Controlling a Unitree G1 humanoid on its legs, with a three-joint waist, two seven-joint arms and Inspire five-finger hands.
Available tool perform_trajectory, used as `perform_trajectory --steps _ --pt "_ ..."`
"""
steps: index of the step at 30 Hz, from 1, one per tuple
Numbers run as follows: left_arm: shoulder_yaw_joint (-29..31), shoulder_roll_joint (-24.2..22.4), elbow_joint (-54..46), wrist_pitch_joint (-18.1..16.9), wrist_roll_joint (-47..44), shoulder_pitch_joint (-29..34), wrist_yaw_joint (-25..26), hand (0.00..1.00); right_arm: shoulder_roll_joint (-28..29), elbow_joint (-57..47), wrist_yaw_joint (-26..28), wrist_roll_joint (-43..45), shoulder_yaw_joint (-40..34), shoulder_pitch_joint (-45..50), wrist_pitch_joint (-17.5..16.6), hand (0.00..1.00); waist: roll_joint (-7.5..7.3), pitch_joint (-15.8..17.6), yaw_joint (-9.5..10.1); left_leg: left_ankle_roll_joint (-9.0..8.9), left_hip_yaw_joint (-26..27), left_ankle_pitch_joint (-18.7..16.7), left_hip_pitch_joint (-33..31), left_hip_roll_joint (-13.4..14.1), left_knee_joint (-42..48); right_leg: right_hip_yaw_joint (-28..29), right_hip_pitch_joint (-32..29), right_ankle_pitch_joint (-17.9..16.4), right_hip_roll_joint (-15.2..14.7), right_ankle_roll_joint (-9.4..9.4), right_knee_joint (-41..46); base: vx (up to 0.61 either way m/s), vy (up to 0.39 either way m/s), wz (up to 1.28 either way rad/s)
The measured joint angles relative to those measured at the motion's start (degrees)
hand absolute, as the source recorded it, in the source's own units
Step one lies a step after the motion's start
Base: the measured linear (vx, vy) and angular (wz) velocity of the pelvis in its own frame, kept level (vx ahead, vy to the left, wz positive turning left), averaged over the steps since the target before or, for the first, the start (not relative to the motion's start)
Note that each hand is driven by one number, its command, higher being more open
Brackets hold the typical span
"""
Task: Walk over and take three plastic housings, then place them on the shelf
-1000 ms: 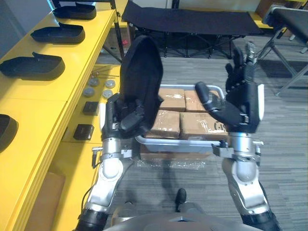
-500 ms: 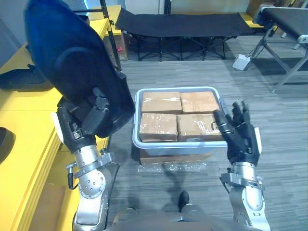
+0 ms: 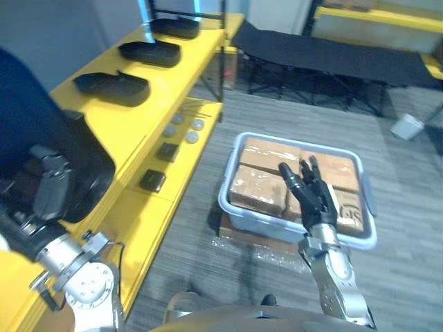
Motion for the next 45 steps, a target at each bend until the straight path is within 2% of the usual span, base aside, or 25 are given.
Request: perform_trajectory --steps 2,4,6,7,9,13,14,15,16,17,19,20,21,26,31,34,36,37,38,39,40,42,43,44,45 --pt "2.0 -0.3 -0.1 -0.8 -0.6 1.7 -1.8 0.0 0.0 4.0 -2.0 -2.0 3.4 -6.7 -0.8 1.0 -1.05 -0.8 3.25 0.16 -2.8 -0.3 -1.8 -0.8 0.9 -2.4 0.3 -0.3 -0.4 0.25 0.0 -0.01 0.03 0.58" --pt "2.4 -0.4 -0.1 -1.1 -1.3 2.0 -3.1 0.0 0.2 4.7 -4.3 -3.1 5.9 -10.9 -0.6 1.0 -1.23 -0.9 4.28 0.26 -6.1 -0.4 -3.4 -1.6 1.7 -2.6 0.9 -1.0 -0.4 -0.27 0.6 0.03 0.055 0.95" --pt "1.9 -0.1 -0.1 -1.4 -2.2 1.2 -6.4 0.0 0.6 4.5 -6.3 -2.8 6.6 -12.6 -0.2 1.0 -0.74 -0.7 3.28 1.0 -12.5 0.1 -5.5 -3.1 2.9 3.8 0.9 -5.9 -0.4 -1.27 4.7 0.08 0.136 1.62" --pt "1.6 0.3 -0.1 -1.4 -2.3 0.5 -8.5 0.0 0.5 4.4 -7.1 -2.2 6.3 -12.3 -0.1 1.0 -1.27 -0.9 2.46 1.01 -15.8 0.4 -6.4 -4.2 3.4 6.4 1.0 -8.5 -0.3 -1.37 6.5 0.1 0.093 1.66" --pt "0.5 0.9 0.0 -1.5 -2.3 -0.1 -12.0 0.0 0.5 4.4 -7.9 -2.0 3.6 -11.1 1.0 1.0 -1.57 -0.9 2.31 0.13 -20.3 1.0 -7.4 -5.9 4.8 8.5 1.3 -11.4 -0.8 -0.37 10.6 0.11 0.015 1.54" --pt "0.5 1.0 0.0 -1.5 -4.8 1.8 -15.2 0.0 0.4 4.5 -6.2 -1.8 -3.1 -9.7 1.0 1.0 0.05 0.1 2.4 -0.82 -24.4 2.0 -8.2 -7.2 5.7 5.7 3.3 -14.4 -1.0 1.38 12.6 0.03 -0.053 0.74" --pt "-0.1 0.8 -0.1 -1.5 -5.5 2.0 -16.5 0.0 0.2 4.4 -5.1 -1.9 -5.8 -9.1 1.0 1.0 0.92 0.6 1.8 -0.64 -23.8 3.3 -9.4 -7.5 5.6 3.8 4.2 -14.9 -1.1 1.86 12.4 -0.06 -0.094 1.1" --pt "-1.2 0.9 0.0 -1.5 -6.4 1.6 -18.6 0.0 -0.2 4.4 -4.6 -2.0 -8.9 -7.8 0.9 1.0 1.65 1.2 0.13 1.78 -18.2 4.2 -10.4 -6.8 5.0 0.3 5.9 -15.2 -1.0 2.02 11.6 -0.07 -0.069 1.26" --pt "-2.0 0.8 0.0 -1.6 -6.4 1.5 -19.7 0.0 -0.2 4.4 -4.6 -2.0 -10.6 -6.9 1.0 1.0 1.91 1.5 -0.55 2.88 -15.0 4.4 -10.6 -5.6 4.2 -1.5 6.4 -15.2 -0.9 2.02 11.6 -0.08 -0.067 1.45" --pt "-3.3 0.9 0.0 -2.0 -6.4 1.4 -21.5 0.0 -0.1 3.8 -4.7 -1.9 -13.1 -4.6 0.9 1.0 2.33 1.9 -1.3 4.18 -5.9 5.3 -11.0 -1.9 3.3 -4.3 7.5 -15.1 -0.7 2.07 11.6 -0.05 -0.056 1.11" --pt "-6.1 0.9 0.4 -2.2 -6.4 1.5 -23.4 0.0 -0.1 1.5 -4.7 -1.8 -16.1 -0.6 0.5 1.0 2.85 2.3 -2.96 4.3 4.4 7.3 -10.5 1.5 1.3 -7.7 8.8 -15.5 -1.1 2.3 11.9 -0.03 -0.033 1.28" --pt "-7.5 0.8 0.4 -2.3 -6.4 1.5 -24.0 0.0 -0.2 0.4 -4.8 -1.8 -17.3 0.9 -0.5 1.0 3.72 2.5 -3.66 3.41 6.1 10.8 -10.3 1.6 -0.7 -7.4 8.3 -16.4 -1.4 2.84 12.5 -0.04 0.04 0.98" --pt "-7.8 0.9 0.5 -2.4 -6.4 1.5 -24.1 0.0 0.0 0.3 -4.7 -1.5 -17.9 0.7 -1.3 1.0 4.1 3.2 -3.94 2.39 6.2 12.0 -10.0 1.3 -1.6 -6.4 7.9 -17.6 -1.8 3.28 13.5 -0.08 0.09 0.31" --pt "-8.0 0.9 2.8 -2.4 -6.5 1.9 -22.1 0.0 0.8 0.3 -2.4 1.0 -13.3 0.4 -4.1 1.0 4.35 3.7 -3.77 2.64 9.7 11.3 -9.1 2.2 0.0 -0.9 4.8 -18.8 -3.4 2.94 17.5 -0.06 0.065 -0.34" --pt "-11.5 1.7 3.0 -2.4 -6.2 1.5 -20.3 0.0 3.6 0.3 -4.2 0.0 -12.5 0.3 -6.5 1.0 4.54 4.8 -4.77 2.72 10.1 10.6 -9.8 2.1 1.6 0.0 2.6 -21.6 -4.9 3.1 22.0 -0.06 0.024 -0.06" --pt "-11.3 2.9 3.0 -2.4 -6.1 0.7 -20.5 0.0 6.3 0.1 -5.0 0.0 -12.7 0.3 -6.9 1.0 3.14 5.7 -5.34 4.53 10.3 8.0 -10.9 1.4 5.6 0.6 2.8 -23.0 -6.6 3.11 22.8 0.02 0.065 0.0" --pt "-11.2 4.1 3.0 -2.4 -6.2 -0.9 -21.2 0.0 7.2 -0.4 -5.7 -0.1 -13.1 1.6 -6.9 1.0 1.64 5.8 -5.29 4.94 10.4 2.3 -11.6 -0.3 12.0 0.1 5.0 -24.6 -8.8 2.07 23.9 0.14 0.12 0.09" --pt "-11.2 4.8 3.1 -2.4 -6.1 -1.6 -21.6 0.0 7.3 -1.0 -5.7 -0.1 -13.2 2.4 -6.9 1.0 1.48 5.1 -5.65 4.74 10.0 1.3 -11.1 -1.7 11.8 0.5 5.1 -23.8 -10.0 0.28 27.2 0.23 0.126 0.29" --pt "-11.2 4.8 3.5 -2.4 -6.0 -2.5 -21.8 0.0 7.2 -1.5 -5.7 -0.2 -13.3 2.7 -6.9 1.0 1.46 5.1 -6.08 4.92 9.5 1.1 -11.0 -2.3 11.4 1.6 3.1 -22.4 -11.1 -1.51 31.7 0.24 0.158 0.6" --pt "-11.2 5.3 3.5 -2.2 -5.9 -3.9 -22.0 0.0 7.3 -1.6 -5.6 -0.2 -13.6 3.0 -6.9 1.0 1.53 5.0 -7.29 5.6 7.7 1.6 -10.1 -3.4 8.8 4.6 -2.2 -17.0 -12.3 -4.76 40.5 0.3 0.194 0.86" --pt "-11.1 7.4 3.6 -2.1 -6.0 -6.1 -21.7 0.0 8.1 -1.6 -4.8 -0.3 -14.1 3.0 -7.0 1.0 1.04 5.0 -8.53 7.12 5.1 3.5 -7.8 -3.7 3.9 10.7 -6.8 -16.6 -10.4 -3.9 46.1 0.35 0.157 1.06" --pt "-11.4 8.3 4.4 -1.3 -6.0 -10.0 -21.0 0.0 8.3 -2.9 -2.2 -0.6 -14.9 3.3 -7.0 1.0 1.46 5.0 -9.93 7.09 0.9 4.4 -5.0 -3.8 0.1 16.2 -8.4 -21.6 -2.2 -4.3 39.4 0.33 0.041 1.0" --pt "-11.5 8.4 4.7 -1.3 -6.1 -10.9 -20.8 0.0 8.5 -3.7 -1.6 -0.5 -15.2 3.5 -7.0 1.0 1.62 4.9 -10.42 7.01 -0.2 4.7 -4.5 -3.8 -0.7 17.3 -8.6 -21.8 -0.3 -4.62 36.7 0.3 -0.026 1.09" --pt "-12.7 8.7 5.9 -1.3 -6.1 -13.2 -20.4 0.0 8.5 -6.6 0.2 0.4 -15.8 4.6 -7.3 1.0 2.04 4.9 -10.91 6.35 -2.8 5.2 -4.1 -3.9 -1.5 21.4 -9.8 -21.8 3.6 -4.67 31.7 0.24 -0.053 0.99" --pt "-13.3 8.8 6.4 -1.2 -6.0 -13.9 -20.1 0.0 8.4 -8.1 1.1 0.6 -16.0 5.1 -7.6 1.0 2.15 4.9 -11.15 6.3 -4.1 5.2 -4.1 -4.1 -1.5 23.3 -10.5 -21.6 4.9 -4.67 29.6 0.27 -0.093 1.21"
